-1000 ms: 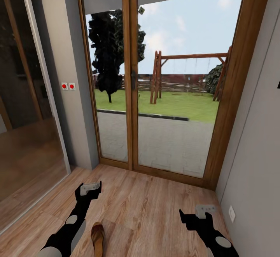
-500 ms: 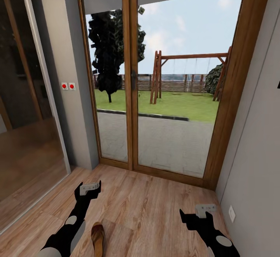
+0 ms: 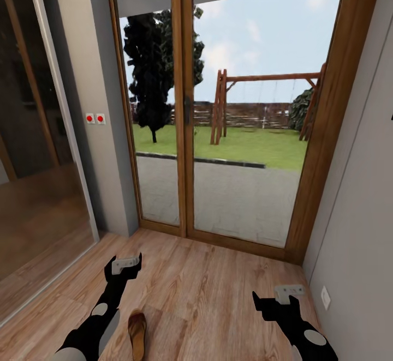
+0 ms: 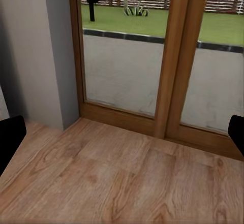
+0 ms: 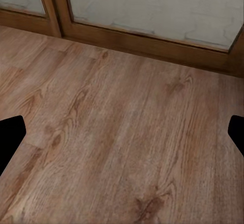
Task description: Pick up the two gym shoes and the two sandals from the corridor floor and place them onto the hallstand (shoe rack) in the corridor, making sure they are on the rack and not on the floor. Arrange them so the two gym shoes are next to each other and the two sandals are next to each other.
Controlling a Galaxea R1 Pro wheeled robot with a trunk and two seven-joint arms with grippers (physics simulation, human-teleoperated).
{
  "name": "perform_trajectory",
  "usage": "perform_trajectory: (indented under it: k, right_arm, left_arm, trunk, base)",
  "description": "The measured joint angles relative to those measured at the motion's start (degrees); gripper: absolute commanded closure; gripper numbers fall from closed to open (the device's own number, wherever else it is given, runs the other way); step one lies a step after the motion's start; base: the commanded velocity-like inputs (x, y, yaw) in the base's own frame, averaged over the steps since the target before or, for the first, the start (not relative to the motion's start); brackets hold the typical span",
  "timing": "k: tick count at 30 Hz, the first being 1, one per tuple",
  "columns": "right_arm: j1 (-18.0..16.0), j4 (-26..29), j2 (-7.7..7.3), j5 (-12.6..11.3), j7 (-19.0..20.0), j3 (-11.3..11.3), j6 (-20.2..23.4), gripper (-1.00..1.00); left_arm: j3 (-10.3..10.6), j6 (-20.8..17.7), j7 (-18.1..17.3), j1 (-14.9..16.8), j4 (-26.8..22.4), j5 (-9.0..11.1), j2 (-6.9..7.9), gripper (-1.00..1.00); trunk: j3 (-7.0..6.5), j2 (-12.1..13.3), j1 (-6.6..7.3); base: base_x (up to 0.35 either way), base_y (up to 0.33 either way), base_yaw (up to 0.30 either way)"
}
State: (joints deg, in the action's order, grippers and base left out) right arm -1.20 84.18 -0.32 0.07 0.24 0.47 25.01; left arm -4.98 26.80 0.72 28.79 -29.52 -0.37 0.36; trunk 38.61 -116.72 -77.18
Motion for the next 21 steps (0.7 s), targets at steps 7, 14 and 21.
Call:
perform_trajectory:
  k: [7, 14, 21]
  right_arm:
    - [0.00, 0.03, 0.04, 0.00, 0.04, 0.00, 0.01, -1.00]
    - [0.00, 0.05, 0.00, 0.00, 0.04, 0.01, 0.01, -1.00]
    - [0.00, 0.08, -0.06, 0.00, 0.07, 0.00, 0.04, -1.00]
  left_arm:
    - [0.00, 0.00, 0.00, 0.00, 0.03, 0.01, 0.00, -1.00]
    - [0.00, 0.06, 0.00, 0.00, 0.04, -0.01, 0.00, -1.00]
    - [0.00, 0.06, 0.00, 0.00, 0.04, 0.03, 0.00, -1.00]
  trunk:
    - [1.90, -2.81, -1.54]
    - [3.81, -5.62, -3.08]
    - [5.47, -8.43, -4.61]
  base:
    - [0.000, 0.000, 0.000]
    - [0.000, 0.000, 0.000]
    - [0.000, 0.000, 0.000]
